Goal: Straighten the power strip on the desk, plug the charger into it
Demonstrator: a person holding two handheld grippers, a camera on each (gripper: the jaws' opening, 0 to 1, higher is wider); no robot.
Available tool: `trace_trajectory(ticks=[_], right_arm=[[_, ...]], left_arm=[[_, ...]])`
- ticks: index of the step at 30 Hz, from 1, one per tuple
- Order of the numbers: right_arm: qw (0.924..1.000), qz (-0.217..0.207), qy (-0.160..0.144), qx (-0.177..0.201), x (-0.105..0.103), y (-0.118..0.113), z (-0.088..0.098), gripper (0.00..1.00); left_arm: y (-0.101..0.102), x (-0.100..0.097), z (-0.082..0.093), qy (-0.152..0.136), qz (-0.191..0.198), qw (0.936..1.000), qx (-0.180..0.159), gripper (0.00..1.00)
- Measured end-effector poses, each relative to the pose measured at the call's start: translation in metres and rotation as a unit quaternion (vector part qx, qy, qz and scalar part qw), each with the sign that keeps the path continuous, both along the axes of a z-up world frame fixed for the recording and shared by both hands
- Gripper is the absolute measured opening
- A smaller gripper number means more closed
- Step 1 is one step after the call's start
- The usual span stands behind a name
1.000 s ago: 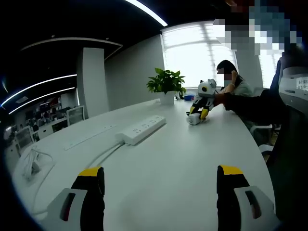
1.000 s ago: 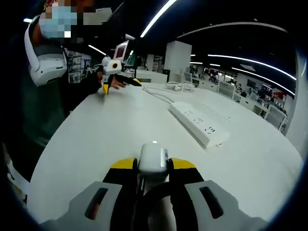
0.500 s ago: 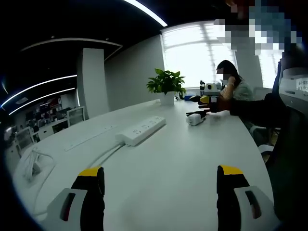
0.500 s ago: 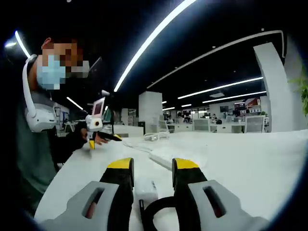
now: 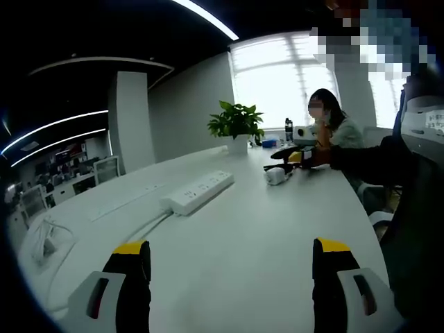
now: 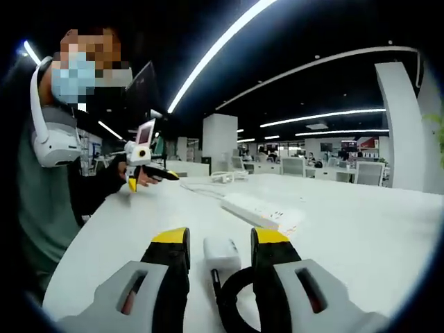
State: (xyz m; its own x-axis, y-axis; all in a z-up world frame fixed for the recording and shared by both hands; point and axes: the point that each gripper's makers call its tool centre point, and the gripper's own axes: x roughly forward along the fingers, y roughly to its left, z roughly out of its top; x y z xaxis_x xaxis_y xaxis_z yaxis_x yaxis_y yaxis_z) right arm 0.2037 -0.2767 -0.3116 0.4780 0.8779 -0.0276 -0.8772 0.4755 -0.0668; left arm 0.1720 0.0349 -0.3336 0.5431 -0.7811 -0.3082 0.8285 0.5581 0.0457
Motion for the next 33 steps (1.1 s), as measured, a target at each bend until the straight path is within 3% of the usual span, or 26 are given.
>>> trace_trajectory(ticks=[4, 13, 33], right_arm=[[0.9999, -0.003, -0.002, -0.011, 0.004, -0.001, -0.004, 0.30], [0.9986, 0.006, 0.000, -0.053, 0.007, 0.011, -0.018, 0.32], [0.9953, 0.020, 0.020, -0.093, 0.017, 0.024, -0.034, 0.34]], left_arm=[[0.001, -0.002, 0.000, 0.000, 0.000, 1.0000, 0.007, 0.99], [0.001, -0.003, 0.004, -0.004, 0.003, 0.9999, 0.009, 0.99], [0.001, -0.002, 0.001, 0.001, 0.005, 1.0000, 0.005, 0.99]])
